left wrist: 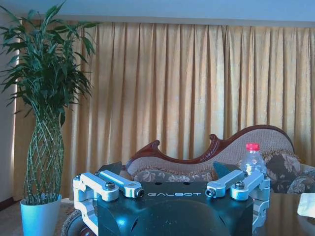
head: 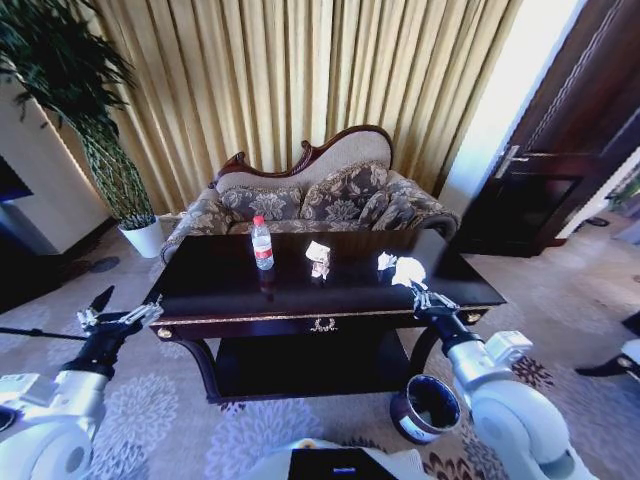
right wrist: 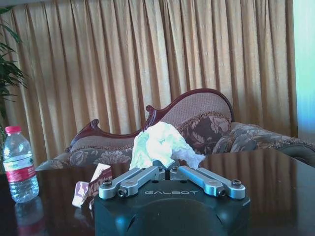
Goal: Move to the front of the table and place the trash on the table into the trash bin.
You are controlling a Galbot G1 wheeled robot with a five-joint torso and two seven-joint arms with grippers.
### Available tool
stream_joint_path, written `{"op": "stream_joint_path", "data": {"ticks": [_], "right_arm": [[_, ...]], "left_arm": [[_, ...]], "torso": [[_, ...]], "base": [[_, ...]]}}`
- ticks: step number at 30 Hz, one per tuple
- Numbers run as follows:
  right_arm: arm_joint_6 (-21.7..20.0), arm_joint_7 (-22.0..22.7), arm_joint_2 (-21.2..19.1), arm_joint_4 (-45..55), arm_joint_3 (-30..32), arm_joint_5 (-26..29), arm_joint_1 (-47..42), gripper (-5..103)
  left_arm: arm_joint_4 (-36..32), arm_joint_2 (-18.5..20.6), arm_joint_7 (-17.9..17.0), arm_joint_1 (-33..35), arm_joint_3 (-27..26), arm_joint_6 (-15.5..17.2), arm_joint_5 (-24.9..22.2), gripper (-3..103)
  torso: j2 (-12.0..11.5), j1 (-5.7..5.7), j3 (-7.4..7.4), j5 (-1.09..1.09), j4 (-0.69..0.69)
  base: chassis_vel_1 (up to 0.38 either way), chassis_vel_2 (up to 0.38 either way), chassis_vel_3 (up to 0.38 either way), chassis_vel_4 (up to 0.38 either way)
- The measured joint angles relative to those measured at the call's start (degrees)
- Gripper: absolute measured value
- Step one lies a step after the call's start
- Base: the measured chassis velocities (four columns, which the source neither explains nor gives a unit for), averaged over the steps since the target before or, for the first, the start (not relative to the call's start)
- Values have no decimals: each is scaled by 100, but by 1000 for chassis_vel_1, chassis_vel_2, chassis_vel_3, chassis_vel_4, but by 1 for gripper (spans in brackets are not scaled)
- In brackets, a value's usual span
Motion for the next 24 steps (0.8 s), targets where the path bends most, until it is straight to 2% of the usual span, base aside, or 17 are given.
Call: {"op": "stream_joint_path", "data": {"ticks": [24], "right_arm": [[-24,-26,27,-68,-41,-13,27,0]], "left_arm": [[30,-48,40,-15,37,-2,10,100]], "torso": [[1,0,0,0,0]], "base": [[116,-110,-116,110]]}}
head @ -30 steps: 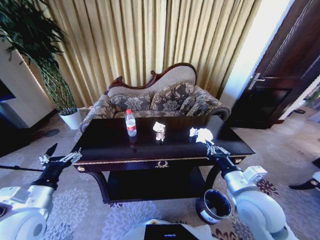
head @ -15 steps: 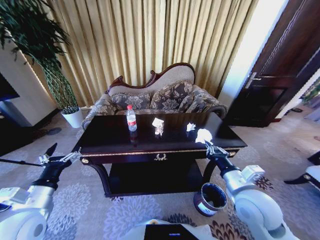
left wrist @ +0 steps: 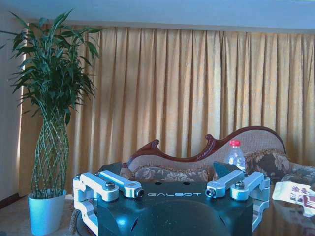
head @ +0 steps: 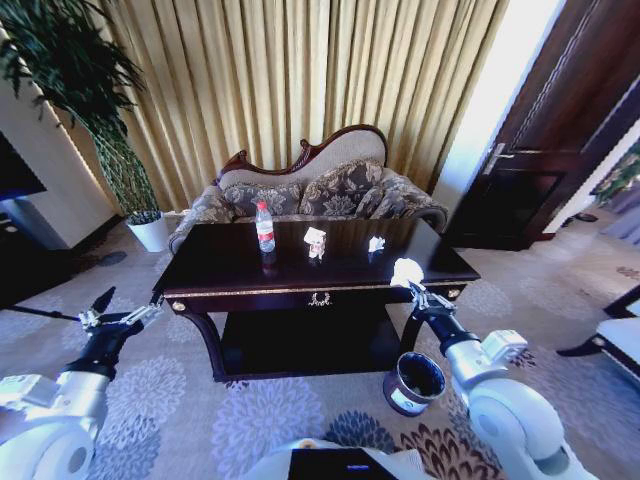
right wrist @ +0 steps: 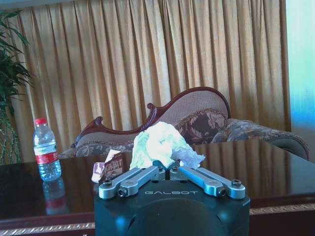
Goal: Move to the front of the table and place the trash on the table into the trash bin.
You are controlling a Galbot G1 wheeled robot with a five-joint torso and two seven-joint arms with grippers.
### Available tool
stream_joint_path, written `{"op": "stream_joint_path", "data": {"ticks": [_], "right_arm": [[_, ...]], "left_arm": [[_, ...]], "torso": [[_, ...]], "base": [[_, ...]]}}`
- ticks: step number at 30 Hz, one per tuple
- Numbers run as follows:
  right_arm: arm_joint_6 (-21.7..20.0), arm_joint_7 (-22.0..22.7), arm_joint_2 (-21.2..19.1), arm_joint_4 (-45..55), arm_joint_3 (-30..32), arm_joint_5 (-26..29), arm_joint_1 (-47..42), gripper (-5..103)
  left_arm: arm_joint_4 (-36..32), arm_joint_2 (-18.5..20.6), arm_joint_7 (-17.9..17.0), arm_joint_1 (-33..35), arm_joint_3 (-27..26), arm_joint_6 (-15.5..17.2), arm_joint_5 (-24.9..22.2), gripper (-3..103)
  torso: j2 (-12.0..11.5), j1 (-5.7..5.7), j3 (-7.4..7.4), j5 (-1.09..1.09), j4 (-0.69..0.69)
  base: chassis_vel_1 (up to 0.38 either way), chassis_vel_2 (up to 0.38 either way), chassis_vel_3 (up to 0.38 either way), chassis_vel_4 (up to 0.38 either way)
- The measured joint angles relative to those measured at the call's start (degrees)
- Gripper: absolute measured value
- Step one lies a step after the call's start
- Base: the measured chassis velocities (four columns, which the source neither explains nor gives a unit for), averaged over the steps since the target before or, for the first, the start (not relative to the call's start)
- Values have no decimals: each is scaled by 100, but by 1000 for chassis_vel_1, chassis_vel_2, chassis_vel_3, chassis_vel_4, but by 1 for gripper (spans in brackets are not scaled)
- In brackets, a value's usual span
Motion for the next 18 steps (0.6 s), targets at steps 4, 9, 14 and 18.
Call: {"op": "stream_joint_path", "data": {"ticks": [4,9,14,18], "right_arm": [[-2,-2,13,-9,-5,-7,-5,0],[-2,-16,41,-203,-53,-56,17,0],[-6,-136,39,-929,-57,-149,152,0],[0,-146,-26,-1921,-115,-300,460,0]], "left_arm": [[11,2,6,0,0,-10,0,100],[31,1,12,2,0,-24,-1,100],[30,-12,27,15,-9,-38,-3,100],[22,-11,31,22,-19,-45,-5,100]], "torso": [[0,-1,0,-1,0],[1,-1,-1,-1,0],[3,-4,-1,-1,0],[1,-2,1,2,0]], "base": [[126,-127,-126,117],[125,-117,-129,119],[34,-58,-36,51],[0,0,0,0]]}}
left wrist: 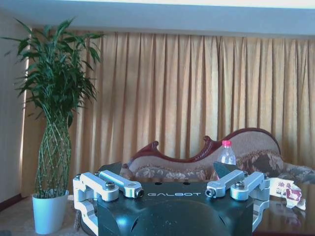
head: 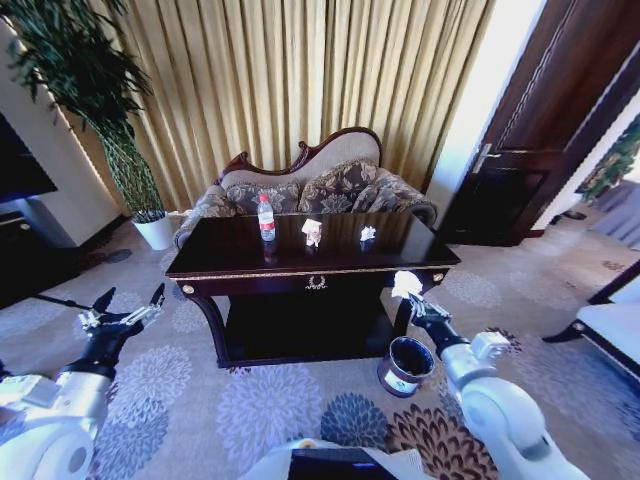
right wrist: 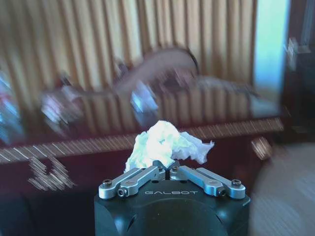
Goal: Move to the front of the table and place the trash on the table into the trash bin.
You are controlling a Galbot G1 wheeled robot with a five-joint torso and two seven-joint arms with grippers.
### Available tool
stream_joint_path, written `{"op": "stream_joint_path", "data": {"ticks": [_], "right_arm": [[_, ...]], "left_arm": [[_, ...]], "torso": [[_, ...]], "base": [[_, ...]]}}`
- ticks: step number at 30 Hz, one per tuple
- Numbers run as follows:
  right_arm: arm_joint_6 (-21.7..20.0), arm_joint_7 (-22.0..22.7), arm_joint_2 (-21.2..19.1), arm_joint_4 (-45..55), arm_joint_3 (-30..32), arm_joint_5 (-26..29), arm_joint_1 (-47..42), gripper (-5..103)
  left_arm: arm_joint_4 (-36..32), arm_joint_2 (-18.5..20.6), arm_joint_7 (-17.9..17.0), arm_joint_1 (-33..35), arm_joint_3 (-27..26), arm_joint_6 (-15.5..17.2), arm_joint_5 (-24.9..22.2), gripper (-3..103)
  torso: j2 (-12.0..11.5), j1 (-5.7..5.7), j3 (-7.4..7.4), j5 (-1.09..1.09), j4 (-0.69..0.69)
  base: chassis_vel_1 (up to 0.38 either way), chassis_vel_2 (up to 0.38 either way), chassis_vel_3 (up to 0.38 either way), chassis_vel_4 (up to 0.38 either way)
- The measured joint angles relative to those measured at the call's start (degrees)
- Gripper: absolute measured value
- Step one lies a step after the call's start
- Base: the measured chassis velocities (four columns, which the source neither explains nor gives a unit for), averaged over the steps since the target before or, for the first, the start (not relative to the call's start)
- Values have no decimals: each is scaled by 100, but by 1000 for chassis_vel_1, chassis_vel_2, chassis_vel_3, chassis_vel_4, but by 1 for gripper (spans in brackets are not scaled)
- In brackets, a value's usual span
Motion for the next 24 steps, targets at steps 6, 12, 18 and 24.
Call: {"op": "stream_joint_path", "data": {"ticks": [6,12,18,24], "right_arm": [[107,-20,-253,-2202,-381,-250,1086,0],[193,-28,-342,-3678,-655,-260,1918,0],[391,2,-206,-5022,-908,-529,2696,0],[610,130,-23,-5902,-1003,-765,3308,0]], "left_arm": [[-48,26,-1,6,16,-2,-1,100],[-131,11,-5,47,12,-37,-15,100],[-166,-7,-12,62,44,-48,-17,100],[-137,65,-19,66,35,-48,-17,100]], "torso": [[-3,4,1,-1,0],[-1,2,0,-1,-1],[-1,3,0,-1,0],[-1,2,-1,-2,3]], "base": [[0,0,0,0],[0,0,0,0],[0,0,0,0],[0,0,0,0]]}}
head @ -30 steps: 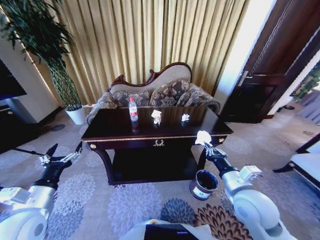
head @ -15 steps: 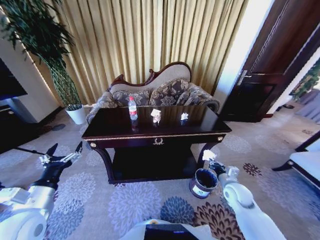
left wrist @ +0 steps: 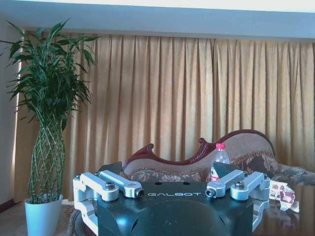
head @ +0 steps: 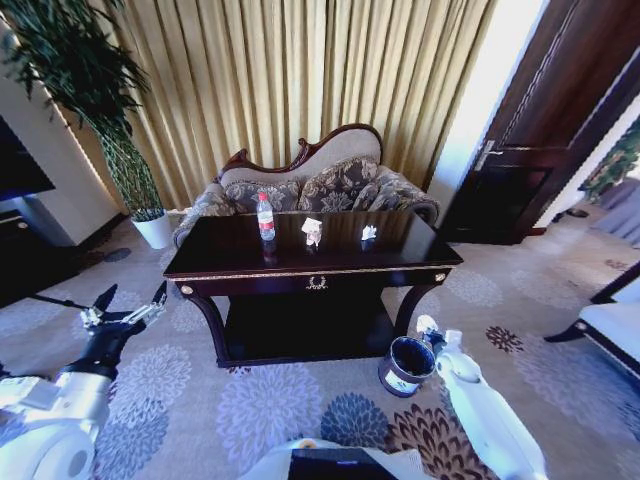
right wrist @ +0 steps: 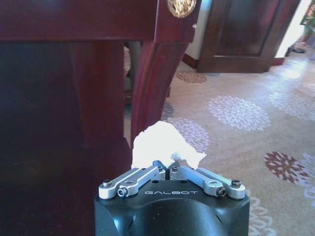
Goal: Move to the front of the table and place the trash on the table into the trash bin.
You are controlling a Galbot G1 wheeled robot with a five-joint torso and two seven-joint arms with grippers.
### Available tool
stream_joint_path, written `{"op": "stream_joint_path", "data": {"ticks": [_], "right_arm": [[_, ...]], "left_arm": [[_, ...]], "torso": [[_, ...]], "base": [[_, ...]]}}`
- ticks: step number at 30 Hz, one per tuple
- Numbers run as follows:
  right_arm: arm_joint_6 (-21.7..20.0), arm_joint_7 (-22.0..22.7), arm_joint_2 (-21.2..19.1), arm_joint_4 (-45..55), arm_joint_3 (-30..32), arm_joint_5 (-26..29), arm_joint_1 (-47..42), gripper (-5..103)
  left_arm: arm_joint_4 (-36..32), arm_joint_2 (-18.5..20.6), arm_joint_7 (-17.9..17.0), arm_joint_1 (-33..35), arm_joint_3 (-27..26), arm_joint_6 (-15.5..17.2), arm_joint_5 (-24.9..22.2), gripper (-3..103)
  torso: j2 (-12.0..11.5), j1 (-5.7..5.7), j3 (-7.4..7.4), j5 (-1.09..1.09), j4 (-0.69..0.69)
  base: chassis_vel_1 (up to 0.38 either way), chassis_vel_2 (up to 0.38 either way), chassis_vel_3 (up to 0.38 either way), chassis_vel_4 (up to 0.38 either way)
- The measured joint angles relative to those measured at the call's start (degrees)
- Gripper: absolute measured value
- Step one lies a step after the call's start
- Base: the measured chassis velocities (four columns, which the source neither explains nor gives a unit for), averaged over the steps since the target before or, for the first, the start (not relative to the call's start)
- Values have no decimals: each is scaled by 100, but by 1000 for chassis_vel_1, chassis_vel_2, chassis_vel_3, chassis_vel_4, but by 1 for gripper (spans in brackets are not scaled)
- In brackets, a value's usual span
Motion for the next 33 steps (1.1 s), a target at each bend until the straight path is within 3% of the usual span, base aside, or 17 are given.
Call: {"op": "stream_joint_path", "data": {"ticks": [2,9,11,14,16,19,22,23,26,28,33], "right_arm": [[68,31,46,-231,-16,-60,125,-2],[199,249,135,-643,27,-290,261,30],[199,249,130,-635,30,-293,244,30],[198,250,113,-597,48,-291,212,46],[197,249,113,-594,49,-291,209,46],[193,249,119,-542,52,-291,167,63],[191,248,121,-504,52,-289,132,69],[187,248,122,-473,53,-283,111,80],[177,247,122,-427,55,-270,85,86],[162,245,121,-387,56,-256,63,97],[131,238,119,-258,83,-154,-26,99]], "left_arm": [[17,18,-3,0,-3,0,0,100],[138,76,-20,-19,40,-41,0,100],[149,88,-23,-23,43,-50,0,100],[168,133,-24,-34,59,-66,0,100],[165,135,-24,-35,64,-67,0,100],[155,120,-23,-35,82,-71,1,100],[156,116,-23,-31,78,-73,2,100],[155,115,-23,-23,69,-76,2,100],[157,112,-22,-20,55,-82,2,100],[157,104,-19,-17,53,-85,2,100],[156,101,-16,-17,52,-87,9,100]], "torso": [[0,0,0,0,-1],[1,0,0,-1,-3],[1,-1,0,0,-3],[1,-1,0,-1,-3],[1,-1,0,-1,-2],[1,-1,0,0,-2],[1,-1,0,0,-3],[1,-1,0,0,-3],[1,-1,0,0,-2],[1,-1,0,0,-3],[1,-1,0,0,-2]], "base": [[0,0,0,0],[0,0,0,0],[0,0,0,0],[0,0,0,0],[0,0,0,0],[0,0,0,0],[0,0,0,0],[0,0,0,0],[0,0,0,0],[0,0,0,0],[0,0,0,0]]}}
